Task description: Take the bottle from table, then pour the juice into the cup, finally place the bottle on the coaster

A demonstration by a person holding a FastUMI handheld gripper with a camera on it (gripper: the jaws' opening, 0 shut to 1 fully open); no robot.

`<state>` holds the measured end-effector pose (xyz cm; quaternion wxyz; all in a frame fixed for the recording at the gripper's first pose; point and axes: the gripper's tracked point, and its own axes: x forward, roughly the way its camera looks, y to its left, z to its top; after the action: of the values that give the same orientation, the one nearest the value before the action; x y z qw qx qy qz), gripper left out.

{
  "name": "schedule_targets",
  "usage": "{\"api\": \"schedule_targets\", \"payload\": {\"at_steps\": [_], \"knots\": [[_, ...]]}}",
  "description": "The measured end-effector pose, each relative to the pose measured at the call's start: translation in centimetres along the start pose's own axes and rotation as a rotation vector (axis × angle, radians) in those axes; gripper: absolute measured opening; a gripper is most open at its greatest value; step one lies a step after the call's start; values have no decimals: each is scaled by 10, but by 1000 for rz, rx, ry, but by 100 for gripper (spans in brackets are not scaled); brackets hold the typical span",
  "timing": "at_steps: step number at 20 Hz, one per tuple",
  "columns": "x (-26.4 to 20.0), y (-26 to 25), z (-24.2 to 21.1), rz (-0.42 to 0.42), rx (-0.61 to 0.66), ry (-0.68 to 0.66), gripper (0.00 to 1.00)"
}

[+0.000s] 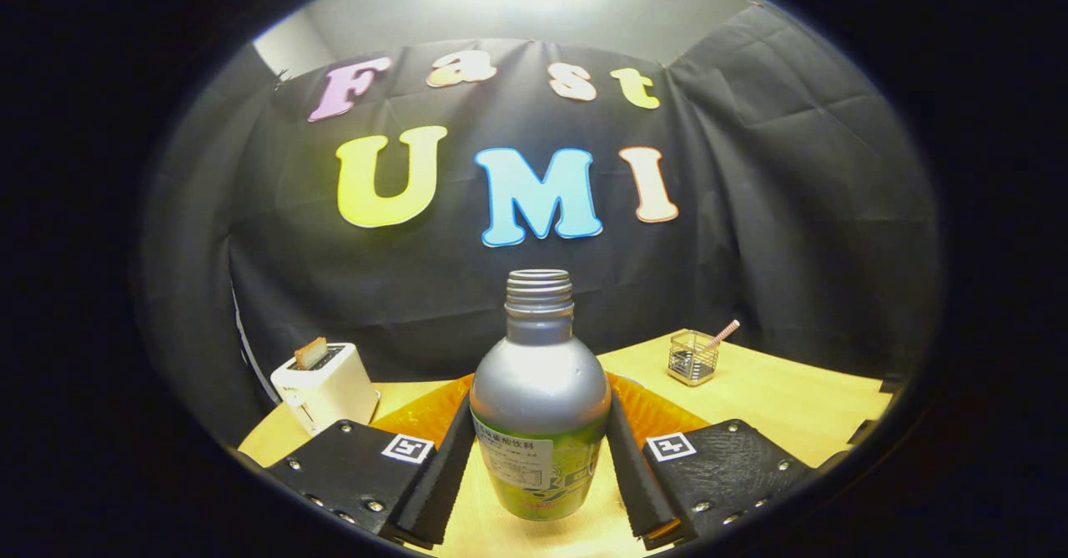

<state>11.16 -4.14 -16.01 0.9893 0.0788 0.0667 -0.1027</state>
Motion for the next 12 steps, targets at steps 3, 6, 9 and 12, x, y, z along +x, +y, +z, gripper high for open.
{"api": "schedule_targets", "payload": {"at_steps": [3, 6, 9, 12], "knots": [[9, 8, -6, 16, -53, 10, 78], [10, 8, -12, 26, -56, 20, 78], [19, 12, -26, 41, -45, 22, 78], [26, 15, -35, 56, -57, 25, 78]]}}
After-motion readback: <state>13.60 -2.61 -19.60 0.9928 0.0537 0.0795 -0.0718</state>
